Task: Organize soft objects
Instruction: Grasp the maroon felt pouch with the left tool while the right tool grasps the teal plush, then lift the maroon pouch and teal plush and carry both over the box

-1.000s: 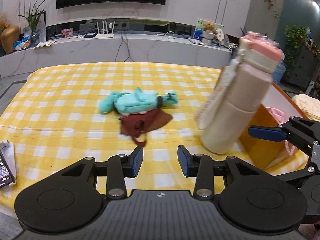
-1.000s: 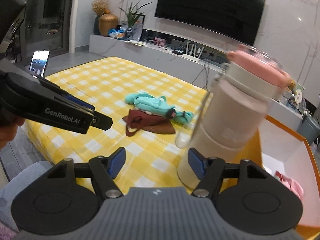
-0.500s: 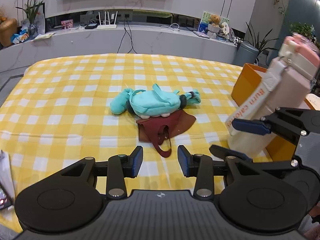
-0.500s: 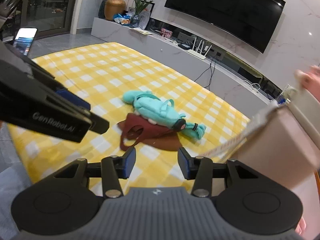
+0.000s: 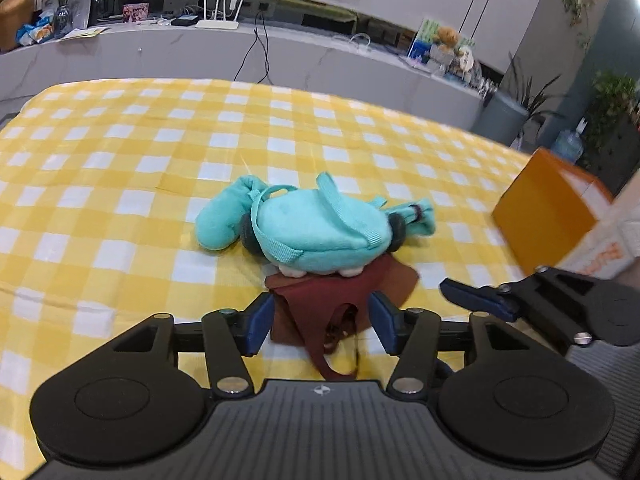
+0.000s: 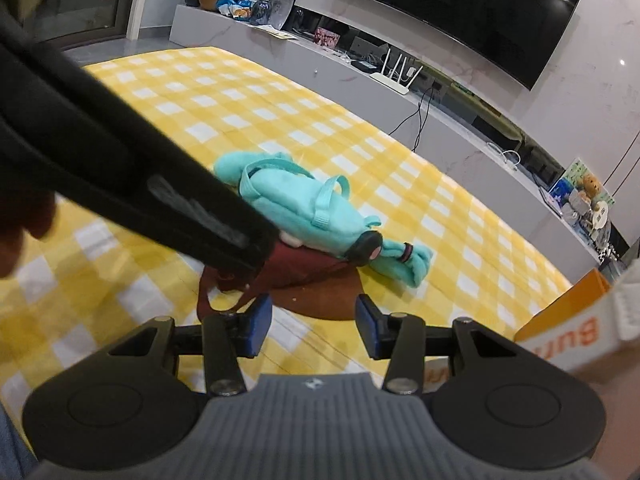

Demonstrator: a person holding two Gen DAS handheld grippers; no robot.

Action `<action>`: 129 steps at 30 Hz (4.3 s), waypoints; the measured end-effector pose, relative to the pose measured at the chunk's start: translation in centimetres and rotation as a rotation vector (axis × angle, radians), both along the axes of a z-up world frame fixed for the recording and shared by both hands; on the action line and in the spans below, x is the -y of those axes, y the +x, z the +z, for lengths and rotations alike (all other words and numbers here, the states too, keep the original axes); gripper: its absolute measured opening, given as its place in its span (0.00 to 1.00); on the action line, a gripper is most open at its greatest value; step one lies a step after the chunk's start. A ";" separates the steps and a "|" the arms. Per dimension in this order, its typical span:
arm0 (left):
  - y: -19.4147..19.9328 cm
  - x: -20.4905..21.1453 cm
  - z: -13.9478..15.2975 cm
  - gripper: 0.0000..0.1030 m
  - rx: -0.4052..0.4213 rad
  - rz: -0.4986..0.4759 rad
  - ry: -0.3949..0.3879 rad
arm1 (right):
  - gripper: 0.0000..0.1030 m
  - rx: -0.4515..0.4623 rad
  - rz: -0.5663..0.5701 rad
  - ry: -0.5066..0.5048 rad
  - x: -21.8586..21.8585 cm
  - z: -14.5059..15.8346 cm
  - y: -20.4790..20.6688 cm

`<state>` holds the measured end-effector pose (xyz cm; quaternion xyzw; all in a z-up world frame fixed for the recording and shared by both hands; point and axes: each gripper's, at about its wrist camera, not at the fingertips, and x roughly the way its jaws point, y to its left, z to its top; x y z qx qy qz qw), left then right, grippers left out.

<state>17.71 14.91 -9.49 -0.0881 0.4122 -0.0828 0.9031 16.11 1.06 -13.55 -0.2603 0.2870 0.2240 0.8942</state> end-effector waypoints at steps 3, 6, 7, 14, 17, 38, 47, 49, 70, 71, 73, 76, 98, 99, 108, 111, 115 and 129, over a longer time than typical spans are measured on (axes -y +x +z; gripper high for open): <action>0.8 0.5 -0.7 0.65 0.010 -0.025 0.011 | 0.43 0.004 0.000 -0.007 -0.1 -0.4 0.5; 1.5 0.8 -1.4 0.65 -0.007 -0.017 0.032 | 0.43 0.001 0.006 -0.011 -0.2 -0.7 0.8; 1.6 0.9 -1.5 0.65 -0.007 -0.018 0.036 | 0.43 0.000 0.007 -0.010 -0.2 -0.8 0.9; 1.8 1.0 -1.6 0.04 -0.012 0.035 0.122 | 0.44 0.008 0.014 -0.017 -0.4 -1.1 1.0; 1.0 -0.1 -1.2 0.03 -0.010 0.085 0.108 | 0.44 0.018 0.020 -0.010 -0.3 -0.8 0.7; -3.1 -6.2 -0.7 0.04 -0.050 0.243 0.165 | 0.66 0.011 0.208 0.063 -7.2 -0.4 2.7; -3.2 -6.0 -1.1 0.10 -0.039 0.253 0.166 | 0.65 -0.035 0.190 0.071 -7.3 -1.6 3.5; -3.1 -6.1 -1.0 0.15 -0.038 0.250 0.158 | 0.54 -0.047 0.202 0.072 -7.3 -1.5 3.6; -4.0 -5.7 -1.3 0.16 -0.022 0.199 0.154 | 0.13 -0.166 0.171 0.351 -1.1 3.8 -0.1; -4.1 -5.7 -1.2 0.09 -0.021 0.196 0.144 | 0.14 -0.195 0.159 0.389 -0.5 4.1 -0.3; -4.7 -5.6 -0.8 0.05 -0.005 0.198 0.129 | 0.14 -0.248 0.134 0.449 0.5 4.5 -0.9; -6.0 -4.9 0.0 0.04 0.025 0.200 0.137 | 0.14 -0.280 0.122 0.476 1.3 4.8 -2.3; -17.9 0.9 7.4 0.03 0.161 0.125 0.104 | 0.14 -0.224 0.146 0.519 9.6 10.0 -12.3; -18.1 1.2 7.7 0.03 0.166 0.117 0.105 | 0.14 -0.213 0.146 0.525 10.2 10.4 -12.8; -20.0 5.5 9.6 0.03 0.225 0.016 0.128 | 0.14 -0.138 0.091 0.596 15.5 12.3 -16.2; -20.2 7.2 10.2 0.03 0.241 -0.019 0.137 | 0.14 -0.111 0.059 0.619 17.4 12.7 -17.1; -19.9 9.2 10.7 0.03 0.261 -0.071 0.131 | 0.14 -0.077 0.008 0.644 20.3 13.0 -18.0; -16.8 18.9 13.5 0.03 0.411 -0.303 0.182 | 0.14 0.067 -0.138 0.707 28.9 15.0 -18.7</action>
